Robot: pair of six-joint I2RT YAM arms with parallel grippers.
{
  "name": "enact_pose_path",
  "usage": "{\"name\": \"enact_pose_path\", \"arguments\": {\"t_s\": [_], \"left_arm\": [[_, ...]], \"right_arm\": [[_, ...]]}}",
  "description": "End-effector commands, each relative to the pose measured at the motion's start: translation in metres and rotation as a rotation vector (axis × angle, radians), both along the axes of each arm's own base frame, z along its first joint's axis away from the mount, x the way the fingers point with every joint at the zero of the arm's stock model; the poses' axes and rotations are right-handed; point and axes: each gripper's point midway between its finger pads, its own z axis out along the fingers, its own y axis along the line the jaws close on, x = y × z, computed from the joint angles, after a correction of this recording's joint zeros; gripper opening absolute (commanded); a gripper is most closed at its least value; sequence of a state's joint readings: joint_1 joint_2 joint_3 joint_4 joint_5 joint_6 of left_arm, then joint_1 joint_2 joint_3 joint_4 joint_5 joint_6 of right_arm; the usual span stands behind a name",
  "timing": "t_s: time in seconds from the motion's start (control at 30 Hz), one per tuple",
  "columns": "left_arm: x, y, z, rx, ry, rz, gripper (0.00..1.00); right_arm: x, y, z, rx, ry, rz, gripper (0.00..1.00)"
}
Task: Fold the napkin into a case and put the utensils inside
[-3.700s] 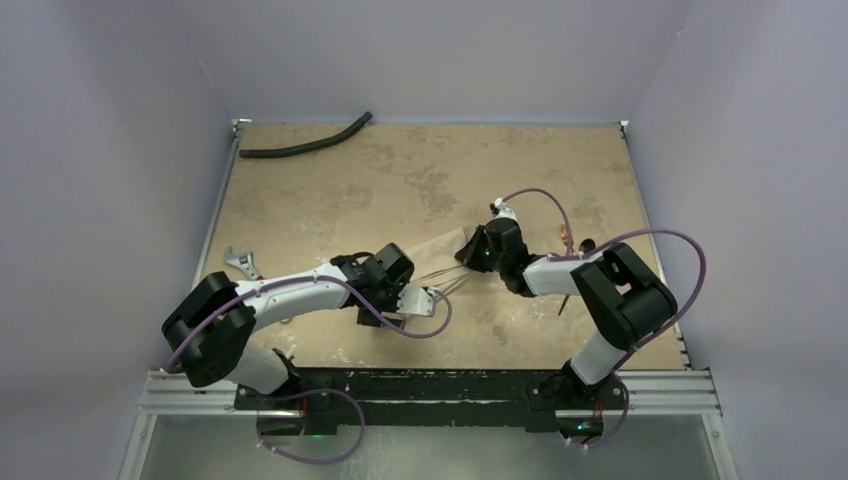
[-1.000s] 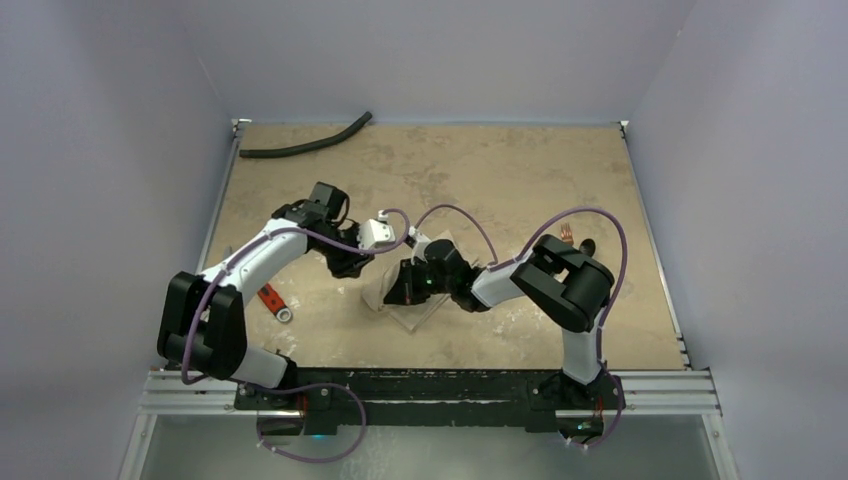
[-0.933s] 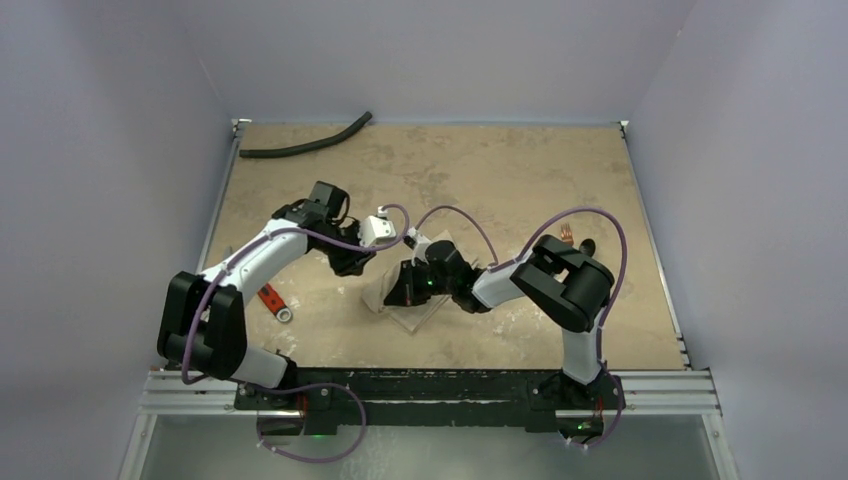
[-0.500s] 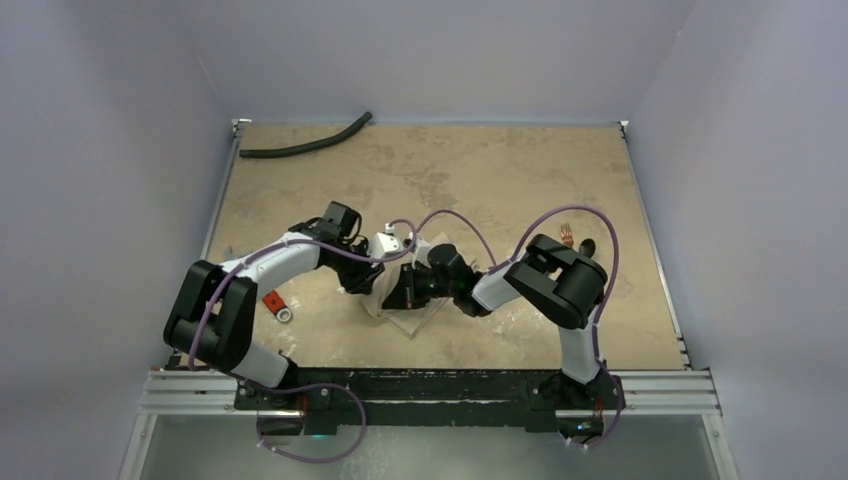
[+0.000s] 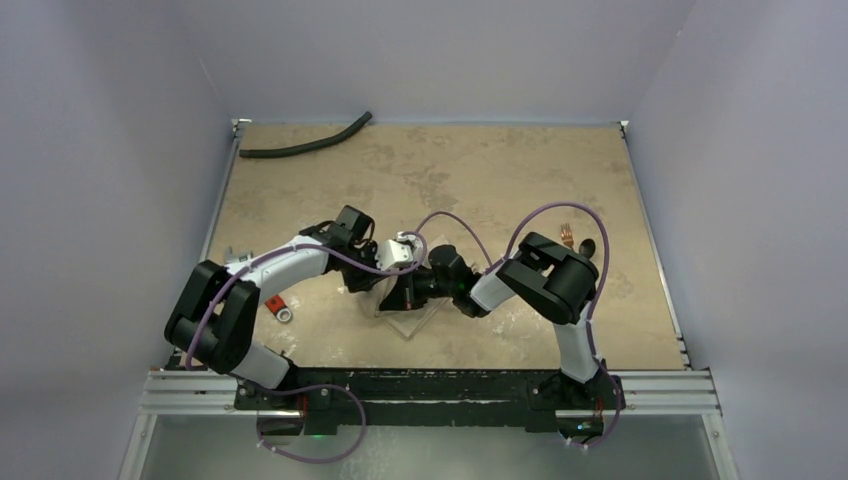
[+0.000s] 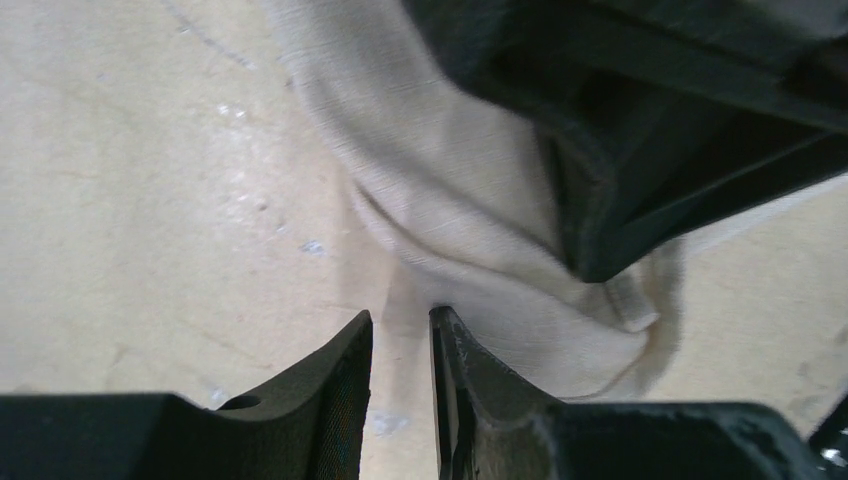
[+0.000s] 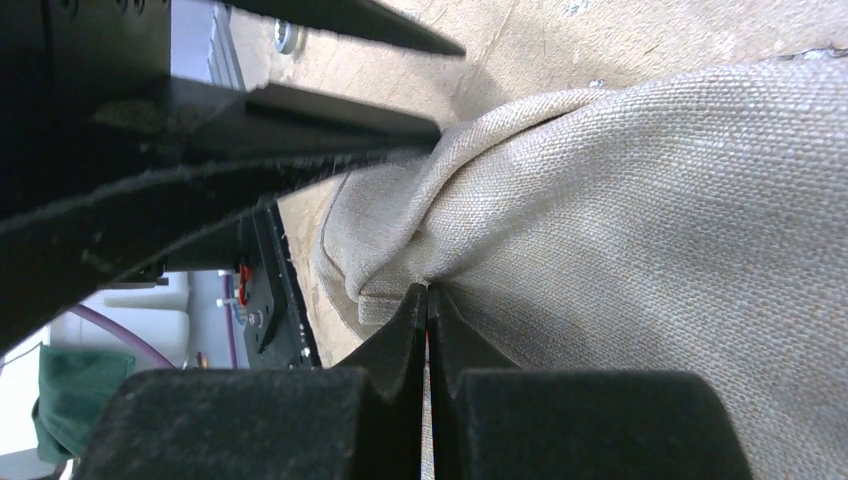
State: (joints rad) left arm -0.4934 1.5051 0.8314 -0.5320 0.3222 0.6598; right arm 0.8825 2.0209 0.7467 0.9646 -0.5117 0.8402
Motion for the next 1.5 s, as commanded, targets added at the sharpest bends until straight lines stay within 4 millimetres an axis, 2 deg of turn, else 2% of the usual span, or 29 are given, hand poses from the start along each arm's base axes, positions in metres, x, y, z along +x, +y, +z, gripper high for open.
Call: {"name": "enact_pose_path", "arguments": {"t_s": [0.0, 0.17, 0.33, 0.4, 0.47, 0.63, 0.73, 0.87, 0.93, 1.0, 1.2, 1.33, 1.47], "left_arm": [[0.037, 0.009, 0.022, 0.071, -0.197, -0.014, 0.27], [0.039, -0.002, 0.04, 0.017, -0.185, -0.009, 0.28], [0.03, -0.013, 0.064, -0.057, -0.152, -0.012, 0.29], [0.024, -0.016, 0.076, -0.1, -0.153, -0.026, 0.29], [0.017, -0.014, 0.085, -0.136, -0.164, -0.045, 0.29], [0.009, -0.005, 0.106, -0.206, -0.24, -0.044, 0.28], [0.011, 0.006, 0.115, -0.225, -0.255, 0.02, 0.27], [0.018, 0.019, 0.12, -0.239, -0.283, 0.101, 0.25], [0.017, 0.023, 0.118, -0.238, -0.281, 0.118, 0.25], [0.014, 0.024, 0.114, -0.235, -0.275, 0.125, 0.25], [-0.001, 0.027, 0.098, -0.219, -0.272, 0.036, 0.25], [-0.011, 0.023, 0.086, -0.224, -0.265, -0.057, 0.25], [-0.016, 0.011, 0.075, -0.209, -0.255, -0.136, 0.25]], "right_arm": [[-0.009, -0.01, -0.023, -0.081, 0.048, 0.006, 0.0], [-0.007, -0.007, -0.008, -0.039, 0.042, 0.019, 0.0], [0.005, -0.006, 0.025, 0.019, 0.008, 0.023, 0.0], [0.009, -0.008, 0.038, 0.034, -0.004, 0.021, 0.03], [0.013, -0.008, 0.052, 0.045, -0.024, 0.019, 0.06], [0.021, -0.004, 0.066, 0.048, -0.055, 0.007, 0.13], [0.027, 0.004, 0.075, 0.077, -0.066, -0.002, 0.11], [0.024, 0.033, 0.083, 0.101, -0.079, 0.058, 0.04], [0.021, 0.044, 0.078, 0.074, -0.075, 0.081, 0.01], [0.019, 0.045, 0.065, 0.033, -0.058, 0.082, 0.0], [0.005, 0.025, 0.017, -0.059, 0.045, 0.082, 0.0], [0.001, 0.019, -0.001, -0.059, 0.075, 0.072, 0.0], [-0.005, 0.013, -0.018, -0.067, 0.099, 0.072, 0.0]]}}
